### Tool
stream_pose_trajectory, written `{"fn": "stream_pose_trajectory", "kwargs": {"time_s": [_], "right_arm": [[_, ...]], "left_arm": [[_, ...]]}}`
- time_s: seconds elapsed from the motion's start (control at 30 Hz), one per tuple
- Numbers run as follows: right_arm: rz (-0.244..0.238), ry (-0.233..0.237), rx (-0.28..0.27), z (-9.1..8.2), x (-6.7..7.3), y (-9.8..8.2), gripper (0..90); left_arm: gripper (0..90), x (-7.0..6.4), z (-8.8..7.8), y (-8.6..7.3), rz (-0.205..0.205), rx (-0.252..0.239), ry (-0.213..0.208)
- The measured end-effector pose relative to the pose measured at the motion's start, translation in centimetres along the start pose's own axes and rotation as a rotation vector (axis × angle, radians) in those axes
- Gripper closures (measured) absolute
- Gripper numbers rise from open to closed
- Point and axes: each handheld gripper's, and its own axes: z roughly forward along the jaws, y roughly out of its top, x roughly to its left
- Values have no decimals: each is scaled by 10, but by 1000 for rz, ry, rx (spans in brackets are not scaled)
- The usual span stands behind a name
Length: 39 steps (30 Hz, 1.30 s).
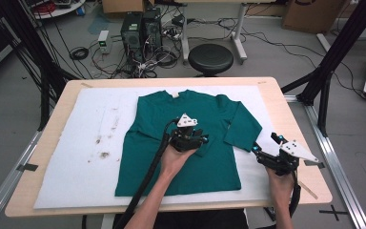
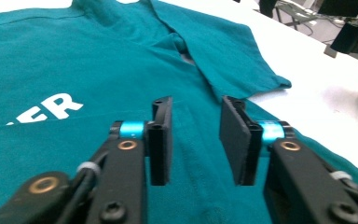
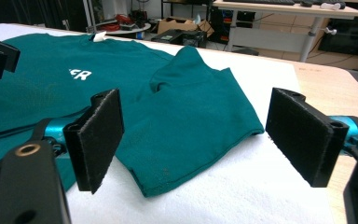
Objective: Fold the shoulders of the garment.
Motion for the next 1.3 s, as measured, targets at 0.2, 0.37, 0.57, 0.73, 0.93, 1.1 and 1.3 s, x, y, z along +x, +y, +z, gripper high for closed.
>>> {"fn": "stream_pose_trajectory", "kwargs": {"time_s": [0.2,0.37,0.57,0.73,0.93,1.1,1.3], "right_arm": [[2,0,1,0,0,0,196],[7,0,2,0,0,0,196],[13,-1,3,0,0,0,196],[0,-1,7,0,1,0,196],[13,-6,9,1,0,0,196],[13,-5,12,1,0,0,195],[20,-5,12,1,-1,0,195]], "left_arm": [[542,2,-3,0,17,39,27],[438,4,-8,1,27,76,36],[325,7,-15,0,57,125,53],[272,15,-42,-2,46,65,77],[256,34,-83,-8,20,-19,108],[253,48,-119,-14,9,-69,157],[253,70,-154,-29,-37,-105,211]]}}
